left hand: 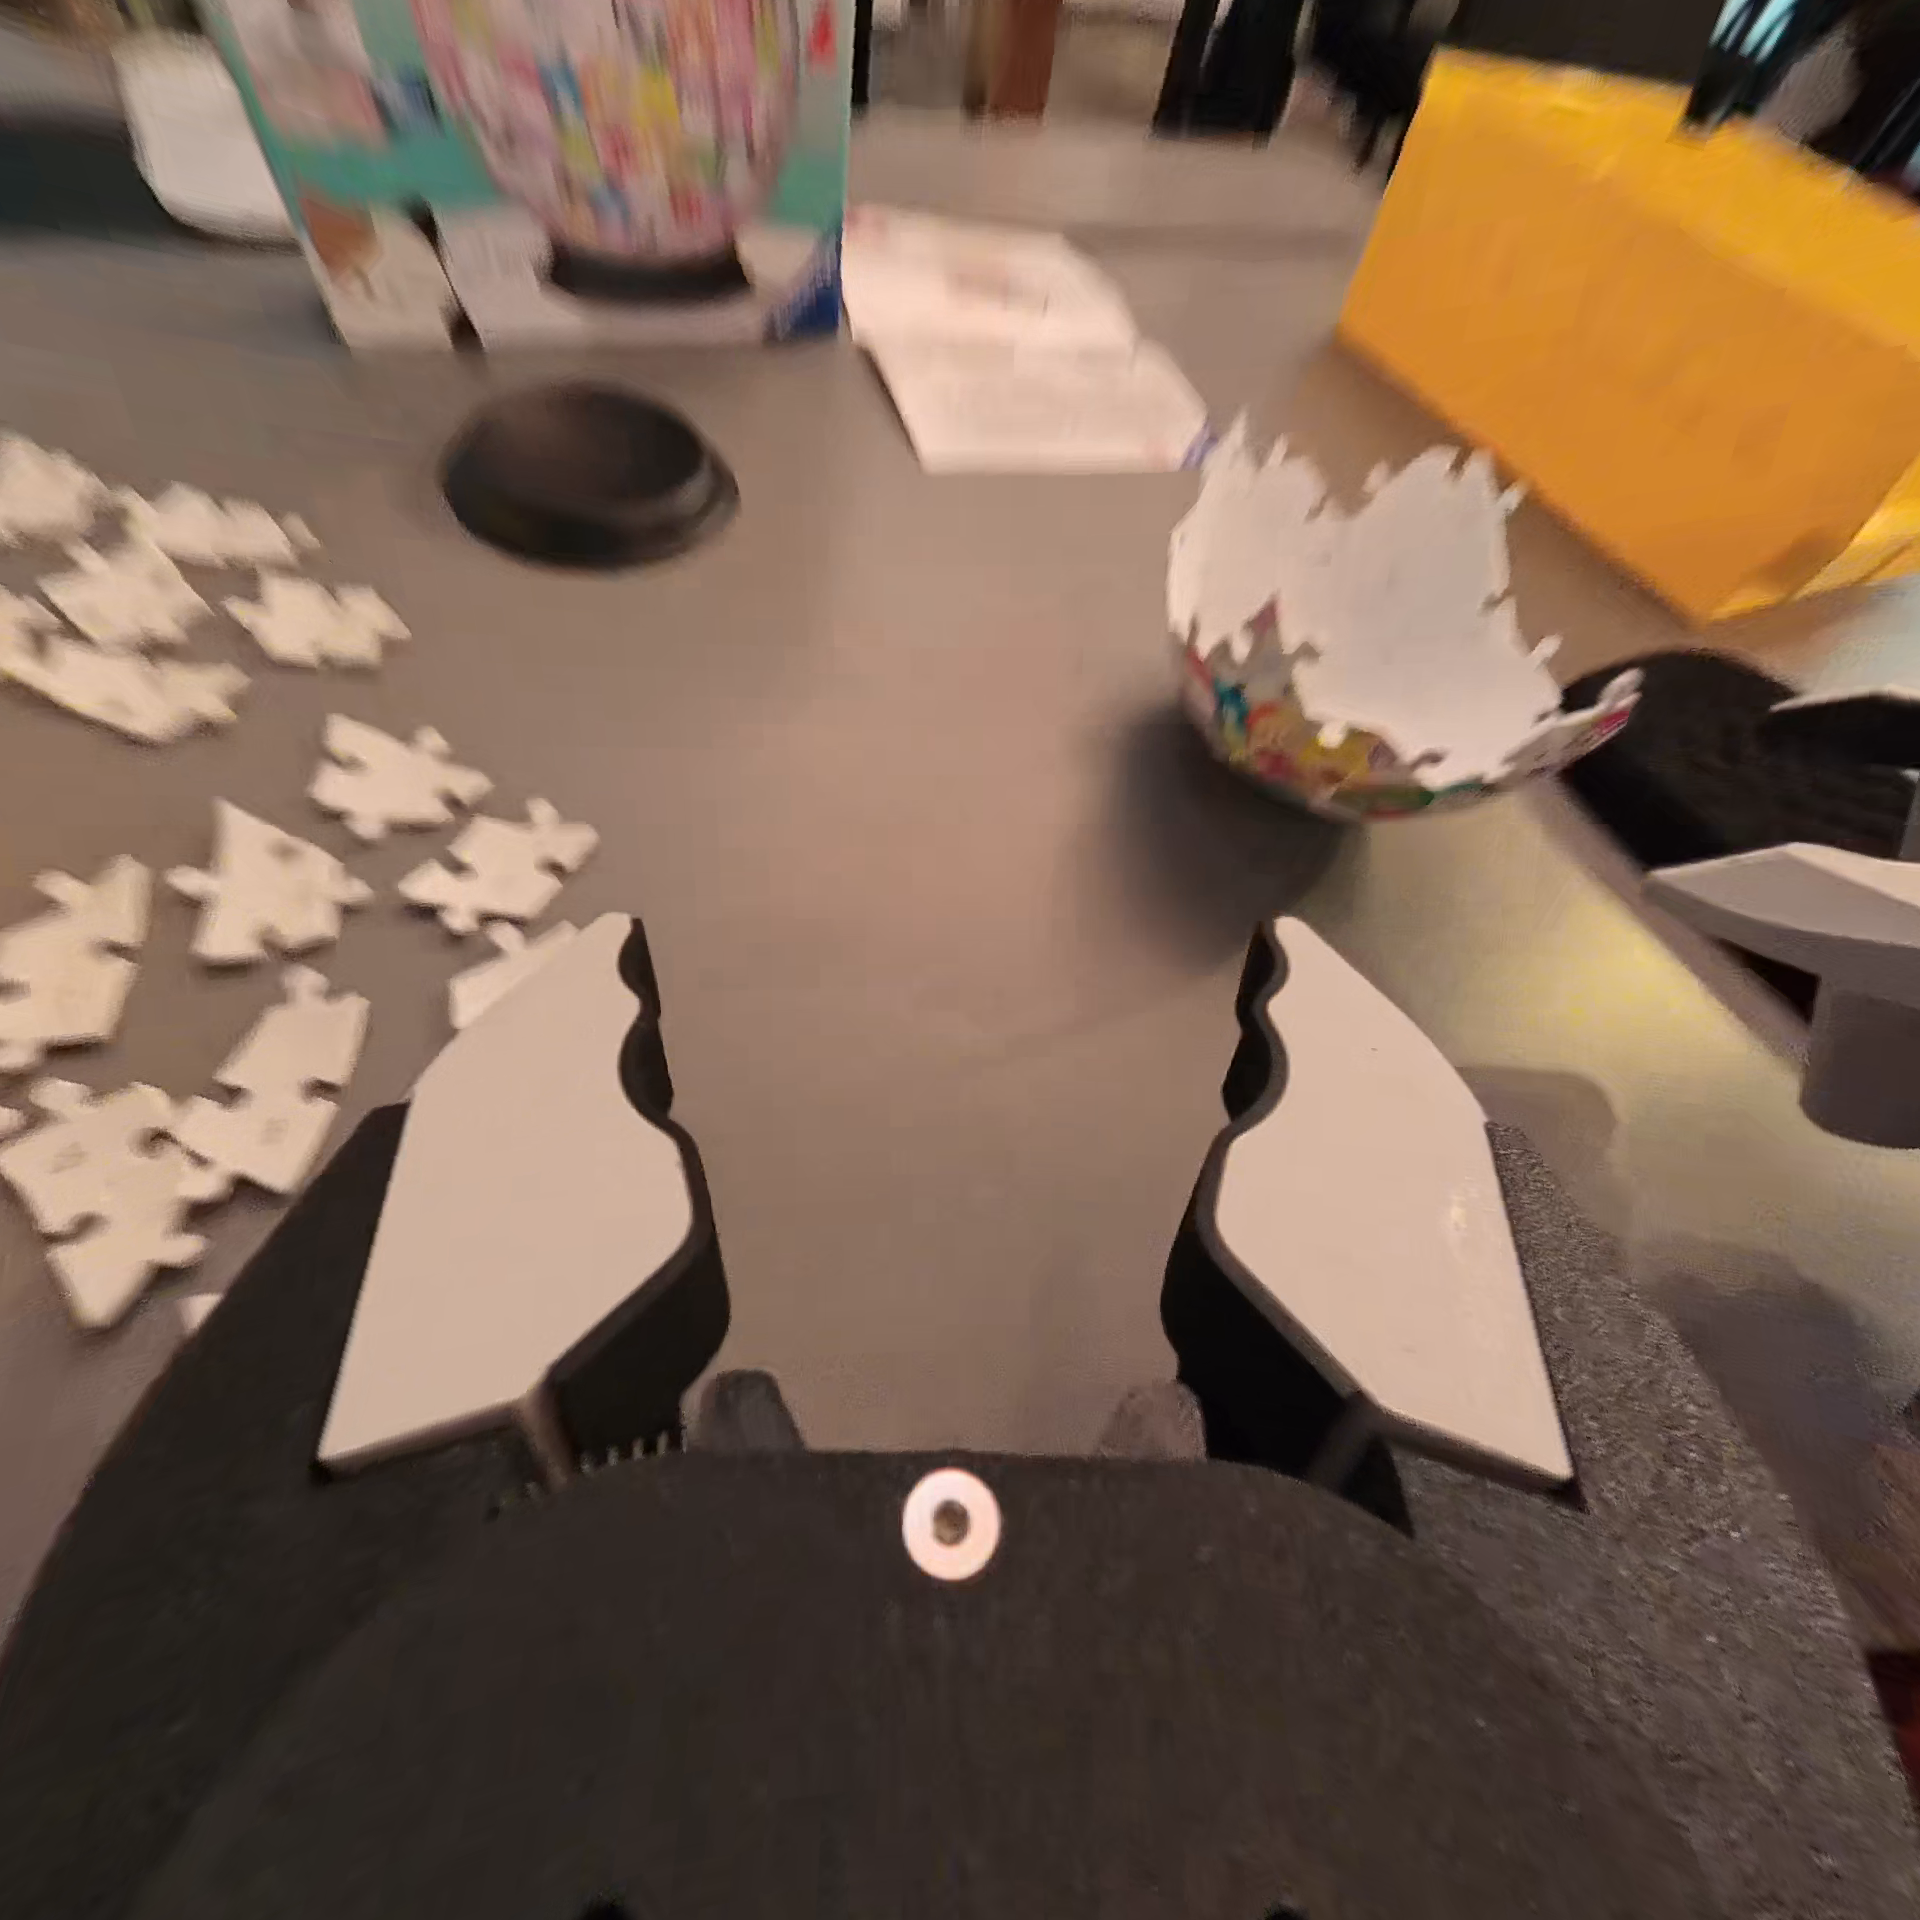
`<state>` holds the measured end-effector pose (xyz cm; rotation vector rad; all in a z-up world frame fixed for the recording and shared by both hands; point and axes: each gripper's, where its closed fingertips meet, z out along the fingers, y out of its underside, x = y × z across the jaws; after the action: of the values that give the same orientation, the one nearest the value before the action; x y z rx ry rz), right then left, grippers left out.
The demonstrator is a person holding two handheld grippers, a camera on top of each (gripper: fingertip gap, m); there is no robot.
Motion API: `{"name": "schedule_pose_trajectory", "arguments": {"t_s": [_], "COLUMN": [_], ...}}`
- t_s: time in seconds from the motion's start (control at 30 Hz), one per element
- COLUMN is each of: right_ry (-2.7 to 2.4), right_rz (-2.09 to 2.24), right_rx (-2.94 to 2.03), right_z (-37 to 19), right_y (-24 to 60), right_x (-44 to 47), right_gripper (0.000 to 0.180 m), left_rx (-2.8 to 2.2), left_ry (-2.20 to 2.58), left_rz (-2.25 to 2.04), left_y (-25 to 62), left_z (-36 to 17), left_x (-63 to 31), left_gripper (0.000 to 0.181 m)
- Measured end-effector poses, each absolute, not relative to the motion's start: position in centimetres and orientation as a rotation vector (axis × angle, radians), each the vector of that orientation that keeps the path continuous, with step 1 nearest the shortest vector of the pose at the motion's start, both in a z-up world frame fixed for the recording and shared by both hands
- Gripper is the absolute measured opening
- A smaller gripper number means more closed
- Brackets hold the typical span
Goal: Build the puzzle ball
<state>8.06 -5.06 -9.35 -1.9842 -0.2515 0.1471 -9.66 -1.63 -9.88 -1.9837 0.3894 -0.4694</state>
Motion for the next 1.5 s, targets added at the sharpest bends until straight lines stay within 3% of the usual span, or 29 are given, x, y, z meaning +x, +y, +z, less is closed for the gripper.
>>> {"name": "schedule_pose_trajectory", "arguments": {"t_s": [0.1,0.23,0.47,0.53,0.63,0.8,1.1,1.3,1.5], "right_ry": [-0.270,-0.277,-0.373,-0.366,-0.412,-0.592,-0.669,-0.667,-0.638], "right_rz": [0.109,0.099,0.131,0.192,0.234,0.359,0.474,0.560,0.439], "right_rx": [-1.892,-1.739,-1.529,-1.578,-1.781,-1.907,-1.915,-1.929,-2.085], "right_z": [-7.2,-3.4,1.2,0.2,-4.3,-8.7,-9.6,-10.6,-13.2], "right_y": [-5.3,-5.8,-6.3,-6.2,-6.1,-8.5,-6.9,-4.0,-0.2], "right_x": [8.9,9.3,6.1,5.7,5.5,1.3,-3.9,-12.6,-17.3], "right_gripper": [0.086,0.083,0.067,0.060,0.057,0.038,0.030,0.032,0.058], "left_rx": [-1.752,-1.486,-1.567,-1.553,-1.598,-1.640,-1.758,-1.818,-1.808], "left_ry": [0.368,0.338,0.422,0.406,0.402,0.421,0.581,0.634,0.600], "left_rz": [-0.437,-0.365,-0.412,-0.397,-0.390,-0.312,-0.343,-0.199,-0.268], "left_y": [-2.6,-4.7,-5.5,-5.5,-5.7,-5.9,-5.2,-4.1,-4.9], "left_z": [-4.9,0.6,0.5,0.6,0.0,-1.3,-4.6,-5.1,-4.4], "left_x": [-11.6,-16.0,-22.2,-24.4,-26.3,-27.5,-25.0,-26.3,-27.3], "left_gripper": [0.107,0.094,0.083,0.073,0.071,0.071,0.067,0.059,0.057]}}
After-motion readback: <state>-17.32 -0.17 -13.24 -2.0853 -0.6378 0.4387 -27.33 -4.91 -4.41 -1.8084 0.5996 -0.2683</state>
